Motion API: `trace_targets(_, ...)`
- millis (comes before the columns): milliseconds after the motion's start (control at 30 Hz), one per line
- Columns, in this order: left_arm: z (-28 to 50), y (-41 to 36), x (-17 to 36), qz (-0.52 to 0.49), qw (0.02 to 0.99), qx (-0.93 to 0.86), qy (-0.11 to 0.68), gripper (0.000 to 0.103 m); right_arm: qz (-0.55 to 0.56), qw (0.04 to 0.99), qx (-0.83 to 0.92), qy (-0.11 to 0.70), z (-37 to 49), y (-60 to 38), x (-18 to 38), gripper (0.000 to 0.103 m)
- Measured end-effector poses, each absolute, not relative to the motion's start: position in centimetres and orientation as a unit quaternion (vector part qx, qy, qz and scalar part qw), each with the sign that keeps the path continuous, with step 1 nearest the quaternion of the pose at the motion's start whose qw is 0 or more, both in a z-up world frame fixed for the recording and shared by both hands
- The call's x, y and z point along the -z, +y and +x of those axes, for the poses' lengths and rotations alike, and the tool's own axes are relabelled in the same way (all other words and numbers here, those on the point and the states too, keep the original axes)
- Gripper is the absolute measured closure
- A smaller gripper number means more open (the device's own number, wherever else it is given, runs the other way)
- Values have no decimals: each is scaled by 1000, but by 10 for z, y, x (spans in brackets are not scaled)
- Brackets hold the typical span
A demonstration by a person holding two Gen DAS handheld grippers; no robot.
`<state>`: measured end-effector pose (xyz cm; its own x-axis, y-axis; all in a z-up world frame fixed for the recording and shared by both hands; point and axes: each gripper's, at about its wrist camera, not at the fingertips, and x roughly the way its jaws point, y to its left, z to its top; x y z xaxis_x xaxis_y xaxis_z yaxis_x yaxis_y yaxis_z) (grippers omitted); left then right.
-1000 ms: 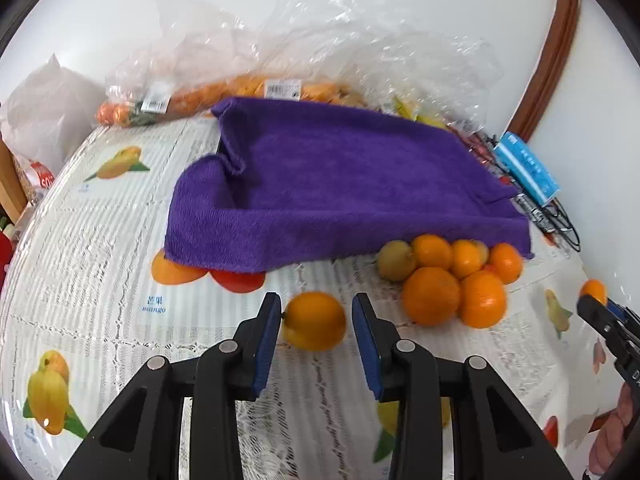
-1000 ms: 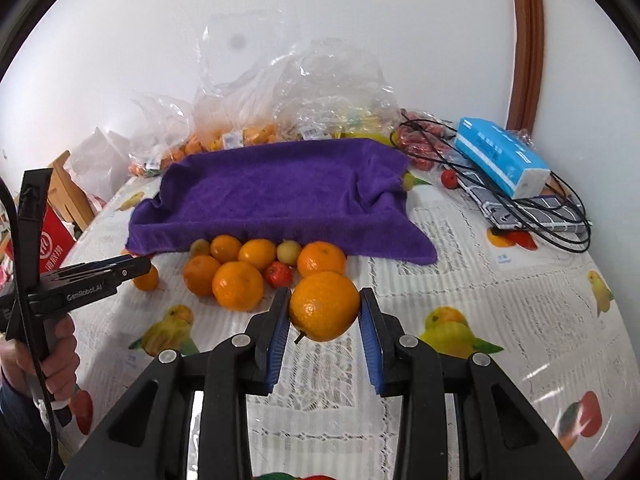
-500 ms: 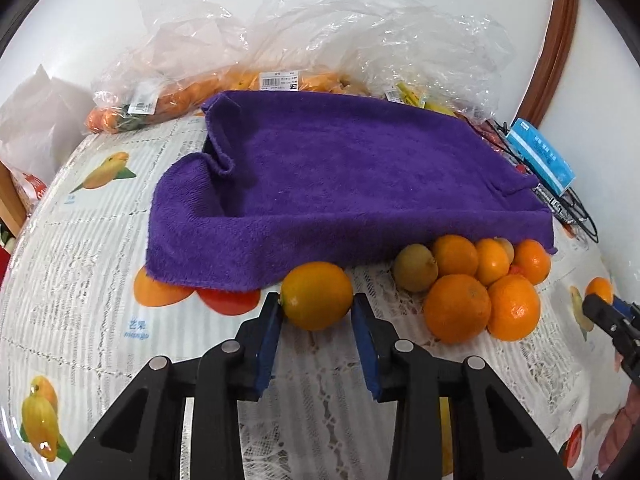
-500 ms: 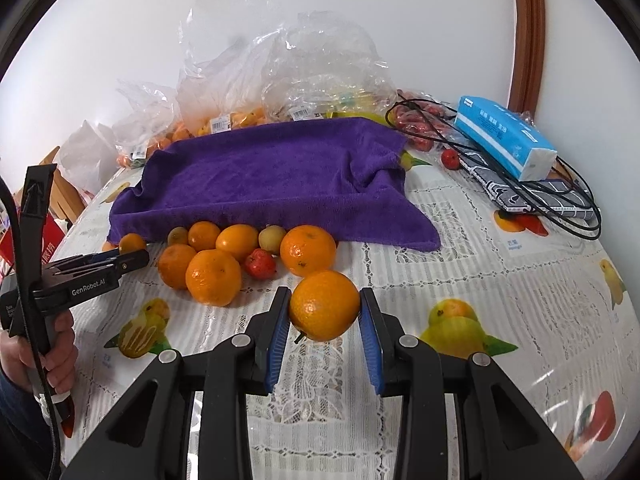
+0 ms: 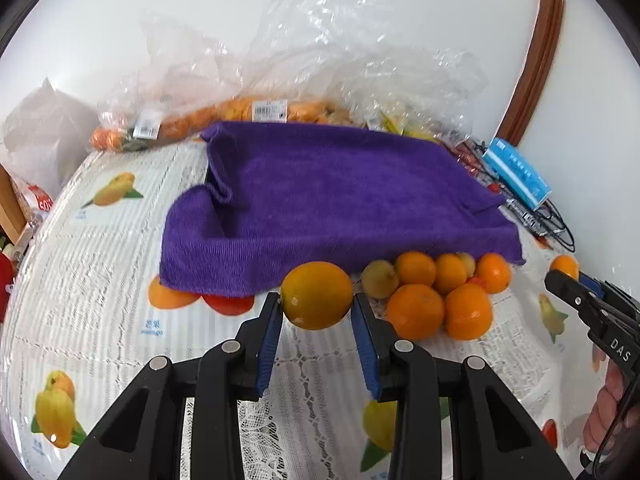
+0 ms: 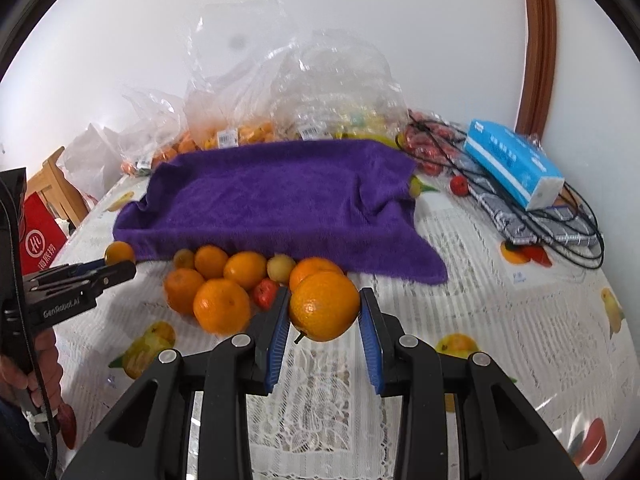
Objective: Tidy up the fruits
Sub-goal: 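Carry both oranges over the purple towel and open both tools to drop them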
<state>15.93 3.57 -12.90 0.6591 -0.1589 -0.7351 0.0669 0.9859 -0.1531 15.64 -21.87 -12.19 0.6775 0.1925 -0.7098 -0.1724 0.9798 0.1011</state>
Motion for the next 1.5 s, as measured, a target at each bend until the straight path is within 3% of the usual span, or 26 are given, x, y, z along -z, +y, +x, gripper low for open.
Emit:
trace_targets(400, 187, 31, 86, -46, 927, 53, 369, 69, -1, 936, -106, 337, 182, -210, 75, 69)
trace_targets(800, 242, 31, 89, -43, 932, 30, 360, 69, 0, 938, -122, 325, 239, -203, 64, 69)
trace_targets(1133, 253, 31, 133, -34, 921, 23, 387, 69, -9, 923, -120, 366, 273, -202, 110, 69)
trace_targets(1500, 257, 31, 148, -52, 915, 35, 399, 69, 14, 910, -121, 397, 282, -210, 141, 69)
